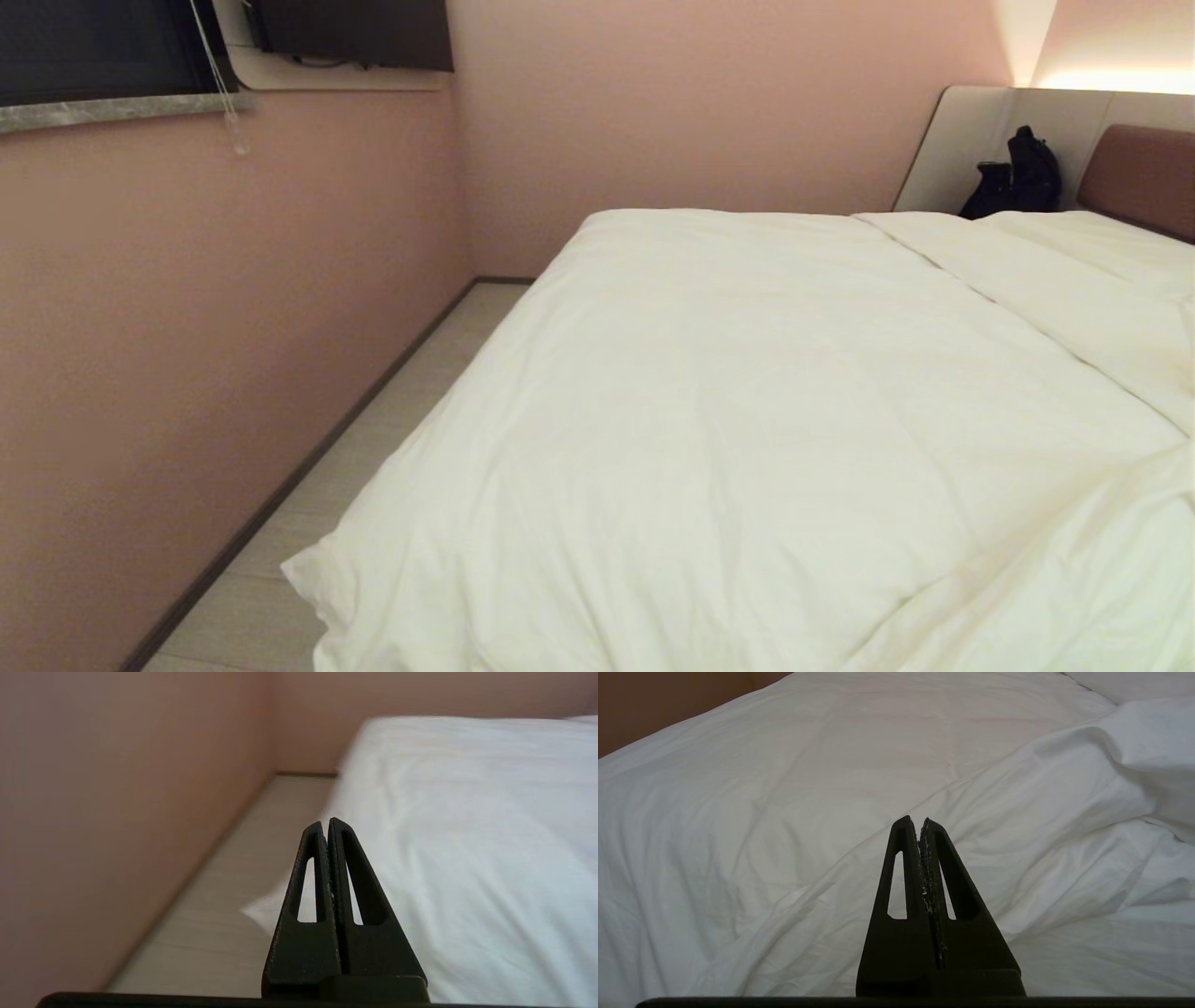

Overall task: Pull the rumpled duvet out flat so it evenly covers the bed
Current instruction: Hold the folded corner of the quilt

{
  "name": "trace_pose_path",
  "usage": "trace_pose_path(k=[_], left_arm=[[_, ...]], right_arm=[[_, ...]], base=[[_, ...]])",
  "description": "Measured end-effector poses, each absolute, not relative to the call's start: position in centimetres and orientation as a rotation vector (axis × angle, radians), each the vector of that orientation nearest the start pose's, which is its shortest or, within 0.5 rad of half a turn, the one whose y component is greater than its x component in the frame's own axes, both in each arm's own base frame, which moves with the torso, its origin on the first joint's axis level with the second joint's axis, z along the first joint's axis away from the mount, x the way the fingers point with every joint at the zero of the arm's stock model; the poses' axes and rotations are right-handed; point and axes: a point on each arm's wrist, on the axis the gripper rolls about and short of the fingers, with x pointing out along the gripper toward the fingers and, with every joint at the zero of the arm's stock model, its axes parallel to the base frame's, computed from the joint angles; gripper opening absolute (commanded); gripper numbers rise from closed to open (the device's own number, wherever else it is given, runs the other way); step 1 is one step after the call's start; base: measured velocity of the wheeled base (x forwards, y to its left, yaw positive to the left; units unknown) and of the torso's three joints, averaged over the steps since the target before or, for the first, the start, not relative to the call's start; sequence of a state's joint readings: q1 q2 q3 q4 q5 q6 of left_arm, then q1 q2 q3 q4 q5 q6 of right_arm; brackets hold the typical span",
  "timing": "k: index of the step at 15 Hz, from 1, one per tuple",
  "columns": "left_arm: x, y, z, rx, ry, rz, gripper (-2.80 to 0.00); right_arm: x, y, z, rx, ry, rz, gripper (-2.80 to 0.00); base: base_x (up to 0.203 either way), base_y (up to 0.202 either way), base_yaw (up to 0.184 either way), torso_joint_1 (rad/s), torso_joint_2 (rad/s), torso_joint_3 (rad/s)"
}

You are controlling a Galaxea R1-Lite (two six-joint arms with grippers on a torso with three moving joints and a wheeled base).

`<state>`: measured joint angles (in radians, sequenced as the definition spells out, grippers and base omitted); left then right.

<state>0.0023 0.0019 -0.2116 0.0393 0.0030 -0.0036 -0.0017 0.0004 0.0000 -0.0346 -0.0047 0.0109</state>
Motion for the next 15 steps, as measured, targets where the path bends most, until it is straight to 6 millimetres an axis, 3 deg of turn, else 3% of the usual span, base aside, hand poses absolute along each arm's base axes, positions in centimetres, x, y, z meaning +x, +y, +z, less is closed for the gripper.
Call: trace_pose_path(k=[6, 15], left_arm=[[-2.7, 0.0, 8.8, -0.026, -0.022, -0.015, -2.8], [-2.4, 0.0, 7.8, 0.021, 0.006, 0.015, -2.8]], right_arm=[[-2.3, 0.0, 7.9, 0.01, -0.034, -0.006, -2.8], [-2.3, 0.0, 7.9, 0.011, -0.034, -0.006, -2.8]], base=[[0.0, 0.0, 0.0, 0.0, 0.0, 0.0], [0.0, 0.0, 0.0, 0.0, 0.0, 0.0]])
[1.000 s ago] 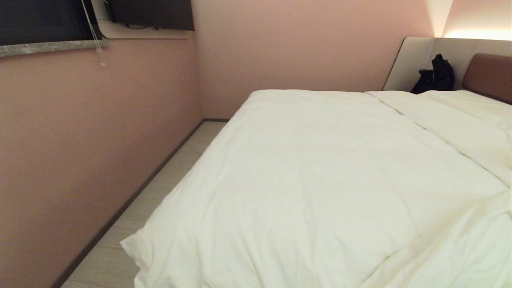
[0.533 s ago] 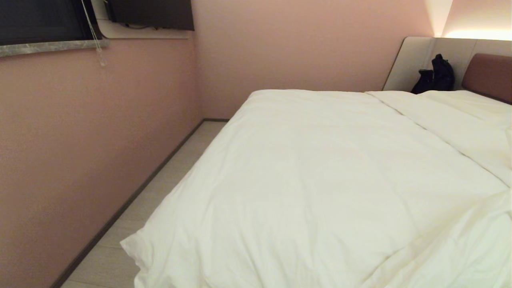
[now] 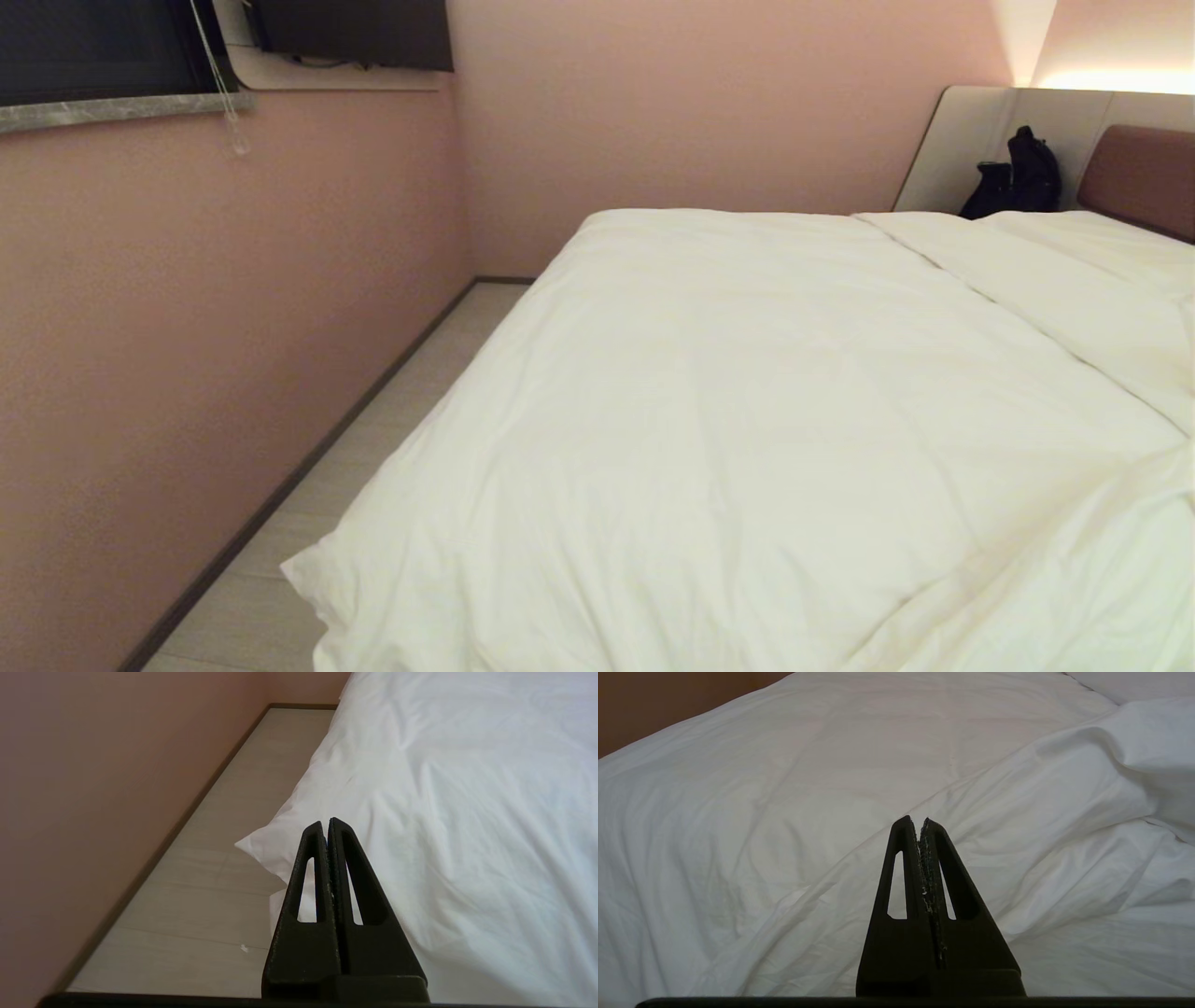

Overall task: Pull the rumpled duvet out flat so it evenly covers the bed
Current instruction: Hold the folded corner of the quilt

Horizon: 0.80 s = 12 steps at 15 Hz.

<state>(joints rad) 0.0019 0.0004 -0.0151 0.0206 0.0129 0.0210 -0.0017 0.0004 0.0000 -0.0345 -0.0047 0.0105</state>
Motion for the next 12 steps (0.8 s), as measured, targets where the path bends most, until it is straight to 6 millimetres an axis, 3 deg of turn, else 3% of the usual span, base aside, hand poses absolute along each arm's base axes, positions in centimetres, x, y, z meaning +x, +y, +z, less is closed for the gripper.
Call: trace_pose_path(k=[12], left_arm=[[-2.36, 0.01, 7.63, 0.053, 0.011, 0.011, -2.8]], right_arm=[[-2.28, -0.01, 7.9, 0.01, -0.034, -0.006, -2.8]], base=[[0.0, 0.0, 0.0, 0.0, 0.0, 0.0]])
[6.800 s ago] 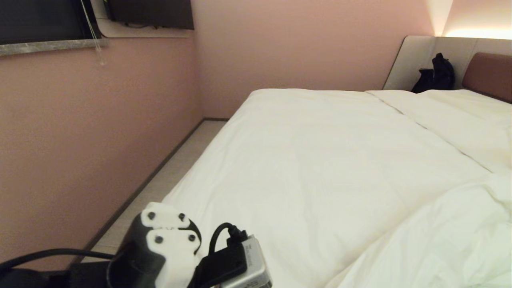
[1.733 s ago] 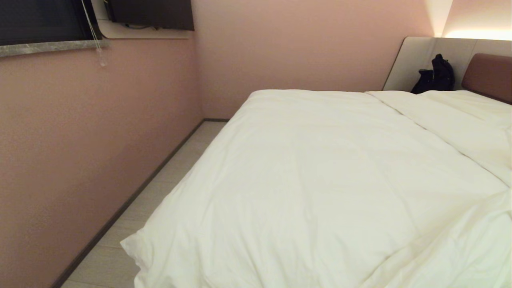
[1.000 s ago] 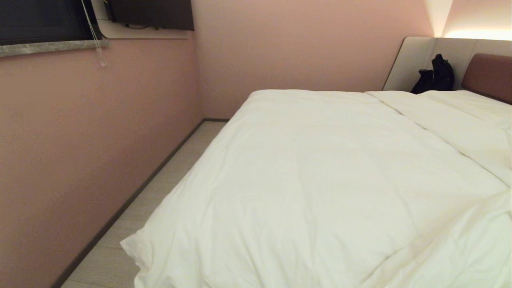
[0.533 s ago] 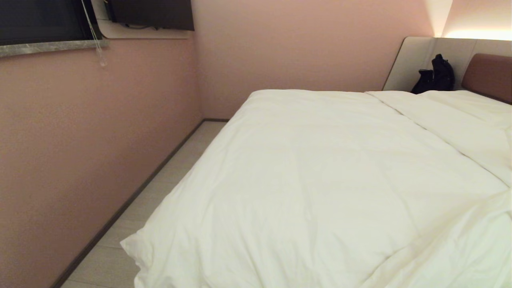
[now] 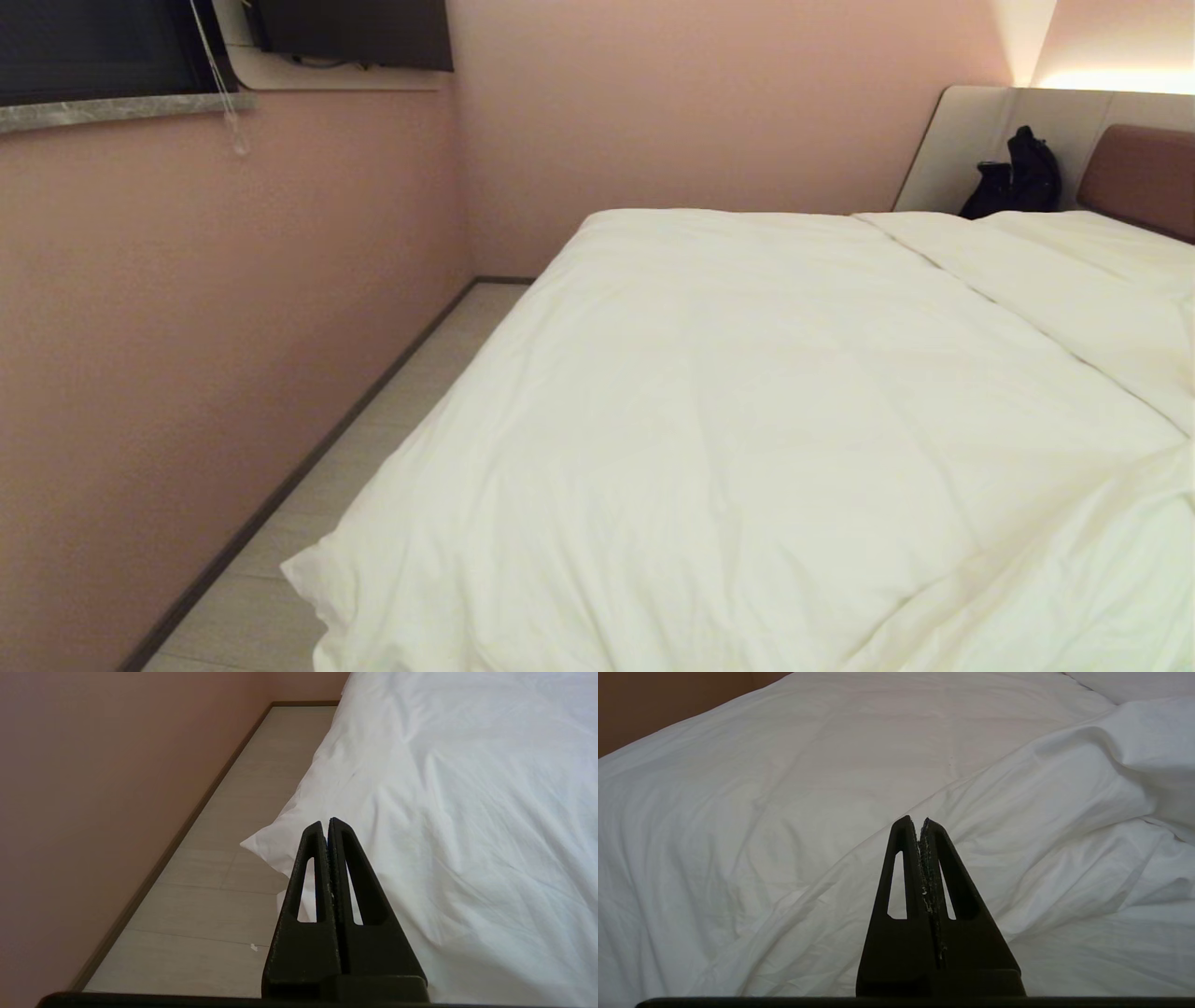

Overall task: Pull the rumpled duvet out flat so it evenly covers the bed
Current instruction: Hold the folded corner of the quilt

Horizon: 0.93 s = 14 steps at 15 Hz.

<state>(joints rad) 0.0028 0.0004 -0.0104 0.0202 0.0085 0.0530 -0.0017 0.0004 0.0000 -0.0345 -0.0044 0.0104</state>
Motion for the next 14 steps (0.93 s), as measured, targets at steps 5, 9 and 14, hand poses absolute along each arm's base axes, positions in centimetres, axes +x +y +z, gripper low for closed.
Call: trace_pose_path(k=[5, 9, 14], left_arm=[[-2.36, 0.01, 7.65, 0.053, 0.009, 0.011, -2.8], [-2.36, 0.01, 7.65, 0.053, 0.009, 0.012, -2.8], [-2.36, 0.01, 7.64, 0.054, 0.01, 0.011, -2.8]], right_arm=[[-2.28, -0.01, 7.9, 0.011, -0.034, -0.006, -2.8], [-2.28, -0.01, 7.9, 0.011, -0.034, -0.006, -2.8], [-2.28, -0.01, 7.9, 0.011, -0.034, -0.005, -2.8]], base=[[0.0, 0.0, 0.0, 0.0, 0.0, 0.0], [0.0, -0.167, 0.004, 0.001, 0.0, 0.001], [0.0, -0.194, -0.001, 0.003, 0.0, 0.003]])
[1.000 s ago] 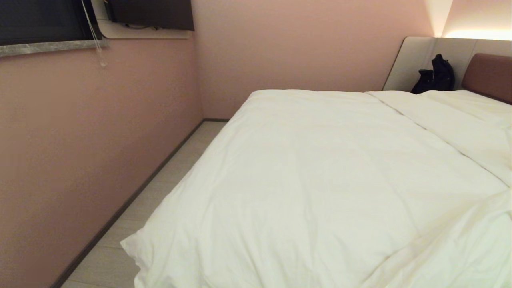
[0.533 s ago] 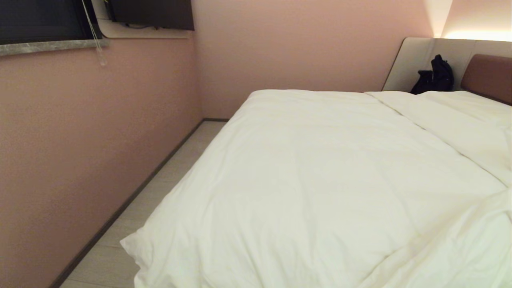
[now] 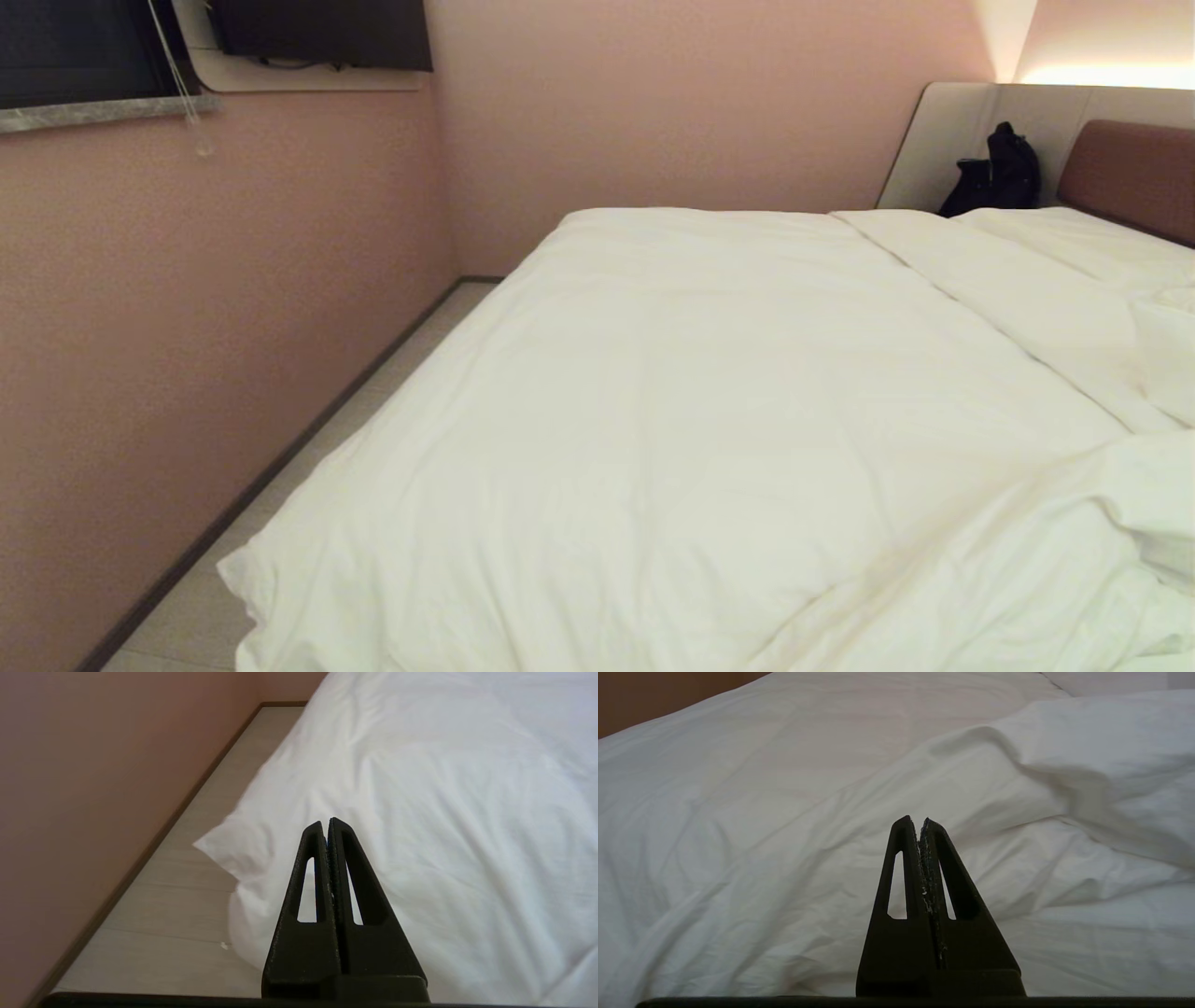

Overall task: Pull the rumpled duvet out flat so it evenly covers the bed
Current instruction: Hold the folded corner of the quilt

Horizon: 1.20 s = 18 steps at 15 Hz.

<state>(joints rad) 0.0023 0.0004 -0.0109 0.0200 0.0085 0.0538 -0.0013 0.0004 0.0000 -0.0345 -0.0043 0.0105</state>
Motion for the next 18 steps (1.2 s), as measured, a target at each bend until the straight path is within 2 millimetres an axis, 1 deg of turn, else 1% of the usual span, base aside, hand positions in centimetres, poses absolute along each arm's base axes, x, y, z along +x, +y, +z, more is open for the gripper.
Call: trace_pose_path(k=[6, 8, 13, 15, 18], left_arm=[[-2.36, 0.01, 7.64, 0.053, 0.01, 0.011, -2.8], [-2.36, 0.01, 7.64, 0.06, 0.01, 0.011, -2.8], [-2.34, 0.01, 7.58, 0.066, 0.012, 0.009, -2.8], [-2.34, 0.01, 7.58, 0.065, 0.012, 0.009, -2.8], [-2.34, 0.01, 7.59, 0.063, 0.011, 0.01, -2.8]], right_arm=[[-2.28, -0.01, 7.9, 0.011, -0.034, -0.006, -2.8], [-2.28, -0.01, 7.91, 0.011, -0.034, -0.006, -2.8], [-2.28, -0.01, 7.91, 0.01, -0.034, -0.006, -2.8], [-2.28, -0.01, 7.9, 0.01, -0.034, -0.006, -2.8], [-2.28, -0.01, 7.91, 0.011, -0.035, -0.006, -2.8]], base=[[0.0, -0.196, -0.001, 0.002, 0.0, 0.001], [0.0, -0.147, -0.004, 0.003, 0.0, -0.001], [0.0, -0.012, 0.0, 0.001, 0.0, 0.001], [-0.131, 0.0, 0.0, 0.015, 0.0, -0.001], [-0.194, 0.0, 0.0, 0.004, 0.0, 0.003]])
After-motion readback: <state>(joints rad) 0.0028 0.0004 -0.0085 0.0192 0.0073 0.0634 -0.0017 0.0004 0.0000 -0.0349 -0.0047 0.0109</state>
